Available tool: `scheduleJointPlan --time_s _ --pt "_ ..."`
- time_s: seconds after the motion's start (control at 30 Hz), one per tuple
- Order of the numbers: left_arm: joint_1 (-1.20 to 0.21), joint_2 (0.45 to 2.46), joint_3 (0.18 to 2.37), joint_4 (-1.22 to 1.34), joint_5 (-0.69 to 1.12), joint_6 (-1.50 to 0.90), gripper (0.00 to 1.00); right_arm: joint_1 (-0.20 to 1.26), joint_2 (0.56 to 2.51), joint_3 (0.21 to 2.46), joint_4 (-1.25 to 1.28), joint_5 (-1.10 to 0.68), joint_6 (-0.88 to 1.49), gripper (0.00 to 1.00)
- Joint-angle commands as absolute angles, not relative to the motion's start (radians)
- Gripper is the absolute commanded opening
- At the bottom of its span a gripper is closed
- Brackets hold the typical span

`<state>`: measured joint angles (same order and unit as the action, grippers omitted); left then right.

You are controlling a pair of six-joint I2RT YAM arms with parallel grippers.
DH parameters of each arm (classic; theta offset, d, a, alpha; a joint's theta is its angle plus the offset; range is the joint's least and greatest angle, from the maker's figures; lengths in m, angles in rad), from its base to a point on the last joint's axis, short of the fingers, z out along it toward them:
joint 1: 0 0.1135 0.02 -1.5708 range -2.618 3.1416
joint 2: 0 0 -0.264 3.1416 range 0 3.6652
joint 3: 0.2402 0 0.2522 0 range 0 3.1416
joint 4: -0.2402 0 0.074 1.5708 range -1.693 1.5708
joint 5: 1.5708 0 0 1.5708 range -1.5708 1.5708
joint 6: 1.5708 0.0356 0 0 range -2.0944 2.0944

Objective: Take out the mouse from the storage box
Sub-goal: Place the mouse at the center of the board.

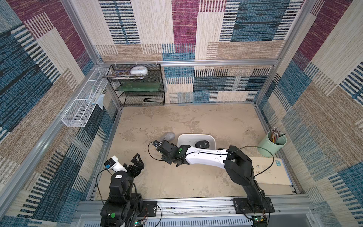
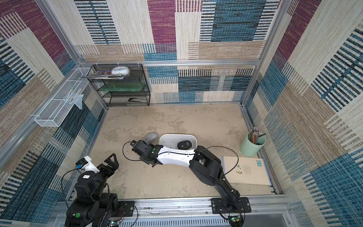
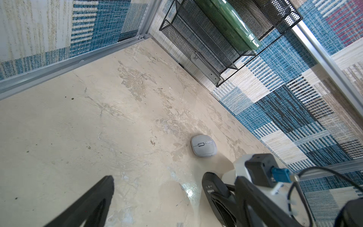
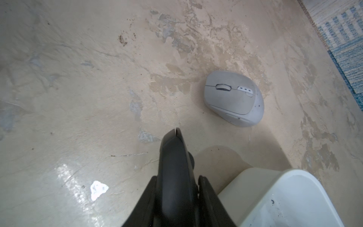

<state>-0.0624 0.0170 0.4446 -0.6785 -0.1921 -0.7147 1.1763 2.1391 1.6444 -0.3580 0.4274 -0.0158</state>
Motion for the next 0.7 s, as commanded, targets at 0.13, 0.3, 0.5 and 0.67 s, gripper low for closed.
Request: scheduleJointPlan --time_s 0.13,0.3,0.5,0.67 --pt "-0.061 0.015 0.445 -0.682 -0.219 -0.708 0.99 1.183 2.205 1.709 -0.417 0.545 -0.019 0.24" --pt "-0.063 0.014 0.445 -0.681 -0.223 -0.706 0.99 1.183 2.244 1.732 -0.435 0.579 -0.014 0.26" --pt "-0.063 0.014 0.445 -0.683 -0.225 -0.707 0.99 1.184 2.296 1.772 -0.483 0.622 0.006 0.28" --pt "-0.063 0.014 0.443 -0.682 -0.227 -0.706 0.99 1.188 2.304 1.770 -0.482 0.647 0.006 0.33"
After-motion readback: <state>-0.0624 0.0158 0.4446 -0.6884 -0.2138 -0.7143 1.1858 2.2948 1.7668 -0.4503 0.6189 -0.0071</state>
